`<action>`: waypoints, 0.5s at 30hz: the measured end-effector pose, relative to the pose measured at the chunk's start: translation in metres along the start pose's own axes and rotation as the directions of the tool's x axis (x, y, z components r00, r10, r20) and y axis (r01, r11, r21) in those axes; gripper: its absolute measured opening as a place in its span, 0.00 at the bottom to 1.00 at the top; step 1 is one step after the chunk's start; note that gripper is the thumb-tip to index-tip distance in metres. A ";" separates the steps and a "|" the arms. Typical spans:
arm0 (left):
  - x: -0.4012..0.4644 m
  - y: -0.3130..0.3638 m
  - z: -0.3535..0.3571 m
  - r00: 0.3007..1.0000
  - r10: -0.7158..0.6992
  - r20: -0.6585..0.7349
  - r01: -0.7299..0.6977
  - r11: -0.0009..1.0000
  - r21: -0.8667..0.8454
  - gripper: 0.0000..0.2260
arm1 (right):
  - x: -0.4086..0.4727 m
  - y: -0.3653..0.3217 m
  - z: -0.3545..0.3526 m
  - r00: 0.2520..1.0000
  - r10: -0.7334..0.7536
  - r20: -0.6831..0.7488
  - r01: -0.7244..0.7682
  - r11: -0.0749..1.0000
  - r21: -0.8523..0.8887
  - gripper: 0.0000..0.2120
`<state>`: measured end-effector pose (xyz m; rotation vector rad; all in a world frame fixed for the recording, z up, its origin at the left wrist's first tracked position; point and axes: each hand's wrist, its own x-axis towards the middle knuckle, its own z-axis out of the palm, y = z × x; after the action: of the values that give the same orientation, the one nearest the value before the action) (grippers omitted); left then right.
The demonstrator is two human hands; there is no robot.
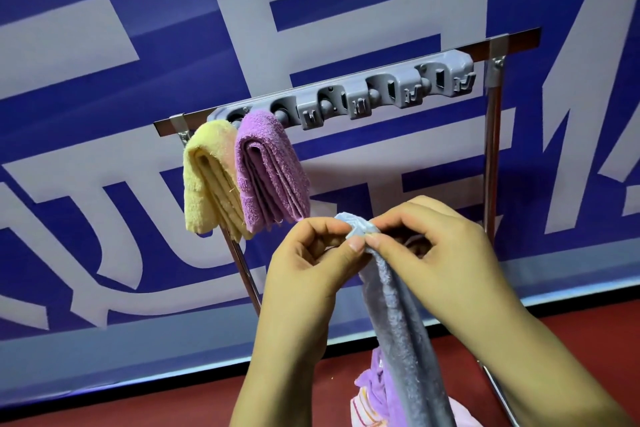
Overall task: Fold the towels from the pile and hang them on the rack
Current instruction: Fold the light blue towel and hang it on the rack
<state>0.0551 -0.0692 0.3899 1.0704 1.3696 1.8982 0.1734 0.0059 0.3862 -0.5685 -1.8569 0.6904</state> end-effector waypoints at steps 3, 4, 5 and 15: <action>-0.003 0.001 0.001 1.000 0.014 -0.021 -0.013 0.999 0.048 0.06 | -0.001 -0.002 0.000 1.000 -0.013 -0.018 0.012 1.000 -0.024 0.03; -0.004 0.002 0.002 1.000 0.017 -0.025 -0.015 0.998 0.054 0.07 | -0.002 -0.002 0.001 1.000 -0.022 -0.019 0.021 0.999 -0.029 0.03; -0.005 0.003 0.002 0.999 0.021 -0.030 -0.019 0.998 0.059 0.07 | -0.004 -0.003 0.001 0.999 -0.033 -0.019 0.033 0.999 -0.033 0.03; -0.014 0.015 0.000 0.999 0.009 0.033 -0.007 0.998 -0.055 0.09 | -0.006 -0.008 -0.004 0.999 -0.039 -0.016 0.039 0.999 -0.036 0.05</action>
<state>0.0625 -0.0852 0.4007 1.0769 1.2888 1.9043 0.1786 -0.0026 0.3888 -0.5582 -1.8635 0.6259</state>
